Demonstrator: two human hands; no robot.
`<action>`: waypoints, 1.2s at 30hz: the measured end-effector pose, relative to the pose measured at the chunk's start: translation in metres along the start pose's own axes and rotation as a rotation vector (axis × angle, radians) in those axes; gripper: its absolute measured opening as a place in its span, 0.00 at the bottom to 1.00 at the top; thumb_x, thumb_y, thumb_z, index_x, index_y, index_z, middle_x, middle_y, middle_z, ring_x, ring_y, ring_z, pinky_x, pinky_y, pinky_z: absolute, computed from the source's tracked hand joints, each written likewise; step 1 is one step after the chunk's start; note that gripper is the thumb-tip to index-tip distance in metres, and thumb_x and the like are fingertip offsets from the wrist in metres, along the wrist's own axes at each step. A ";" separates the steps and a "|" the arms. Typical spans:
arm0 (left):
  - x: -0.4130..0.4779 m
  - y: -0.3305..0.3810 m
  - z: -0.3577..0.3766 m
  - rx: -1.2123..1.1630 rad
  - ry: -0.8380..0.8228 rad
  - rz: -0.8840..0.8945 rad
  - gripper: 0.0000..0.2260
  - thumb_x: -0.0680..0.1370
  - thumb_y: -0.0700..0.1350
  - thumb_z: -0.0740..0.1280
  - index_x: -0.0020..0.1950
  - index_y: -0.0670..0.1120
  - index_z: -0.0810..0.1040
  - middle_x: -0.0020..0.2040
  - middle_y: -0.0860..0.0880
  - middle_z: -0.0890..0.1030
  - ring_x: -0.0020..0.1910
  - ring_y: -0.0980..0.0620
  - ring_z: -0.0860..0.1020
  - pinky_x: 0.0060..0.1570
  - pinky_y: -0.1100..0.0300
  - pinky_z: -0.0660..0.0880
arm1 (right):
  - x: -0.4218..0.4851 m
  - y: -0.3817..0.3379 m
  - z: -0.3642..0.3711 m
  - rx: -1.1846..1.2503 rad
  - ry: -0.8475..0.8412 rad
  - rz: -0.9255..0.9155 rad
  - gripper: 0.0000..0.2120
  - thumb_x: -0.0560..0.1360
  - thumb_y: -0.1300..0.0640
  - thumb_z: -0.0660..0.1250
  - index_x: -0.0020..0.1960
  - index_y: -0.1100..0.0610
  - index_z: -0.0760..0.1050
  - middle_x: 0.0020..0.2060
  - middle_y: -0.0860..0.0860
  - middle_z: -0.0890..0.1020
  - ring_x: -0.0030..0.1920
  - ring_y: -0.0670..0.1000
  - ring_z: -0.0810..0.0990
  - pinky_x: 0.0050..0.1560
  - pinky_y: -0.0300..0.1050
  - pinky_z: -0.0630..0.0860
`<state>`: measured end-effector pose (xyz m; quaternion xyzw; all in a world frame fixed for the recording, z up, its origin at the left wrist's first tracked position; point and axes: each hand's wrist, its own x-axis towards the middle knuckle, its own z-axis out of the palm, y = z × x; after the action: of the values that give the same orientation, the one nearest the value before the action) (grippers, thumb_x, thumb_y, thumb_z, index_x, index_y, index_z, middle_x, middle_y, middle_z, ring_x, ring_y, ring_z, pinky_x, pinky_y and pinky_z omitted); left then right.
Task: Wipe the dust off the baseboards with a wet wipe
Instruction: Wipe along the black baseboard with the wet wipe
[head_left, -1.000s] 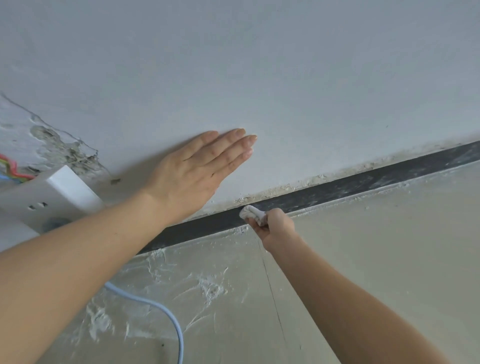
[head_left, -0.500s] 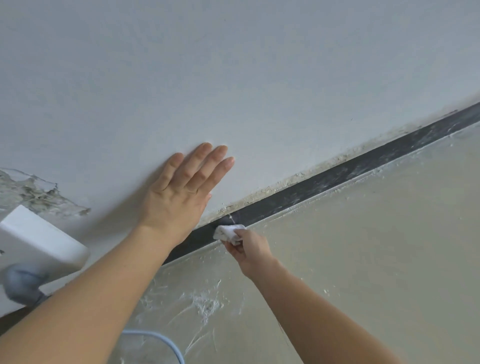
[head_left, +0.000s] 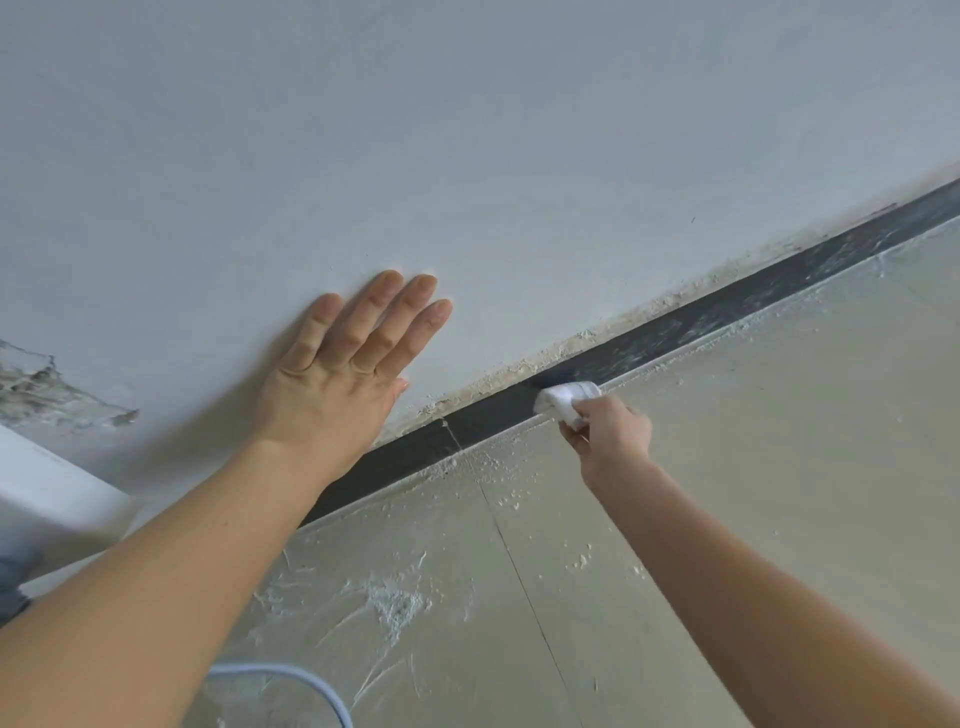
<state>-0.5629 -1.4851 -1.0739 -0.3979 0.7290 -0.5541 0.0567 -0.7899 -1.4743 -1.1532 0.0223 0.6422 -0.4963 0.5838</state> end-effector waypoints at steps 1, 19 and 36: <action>-0.001 0.001 0.001 0.012 0.002 -0.002 0.35 0.78 0.62 0.54 0.78 0.51 0.42 0.75 0.43 0.30 0.73 0.43 0.29 0.69 0.45 0.30 | -0.003 0.007 -0.001 -0.026 0.000 0.002 0.06 0.72 0.74 0.60 0.47 0.68 0.73 0.34 0.57 0.73 0.34 0.52 0.74 0.42 0.45 0.76; -0.001 0.002 0.005 0.020 0.021 -0.001 0.31 0.79 0.60 0.49 0.78 0.51 0.43 0.76 0.43 0.32 0.73 0.44 0.30 0.69 0.45 0.28 | 0.022 -0.031 -0.003 0.052 -0.066 0.037 0.10 0.69 0.73 0.54 0.46 0.67 0.71 0.39 0.58 0.72 0.34 0.50 0.70 0.32 0.39 0.75; -0.001 0.001 0.004 -0.043 0.029 0.001 0.30 0.79 0.59 0.48 0.78 0.51 0.43 0.76 0.45 0.32 0.73 0.47 0.30 0.69 0.48 0.27 | -0.010 -0.003 0.029 -0.020 -0.345 0.233 0.18 0.73 0.74 0.49 0.59 0.75 0.70 0.53 0.64 0.78 0.24 0.47 0.72 0.28 0.37 0.76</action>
<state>-0.5607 -1.4878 -1.0771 -0.3907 0.7416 -0.5440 0.0379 -0.7676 -1.4898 -1.1388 0.0055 0.5304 -0.4155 0.7389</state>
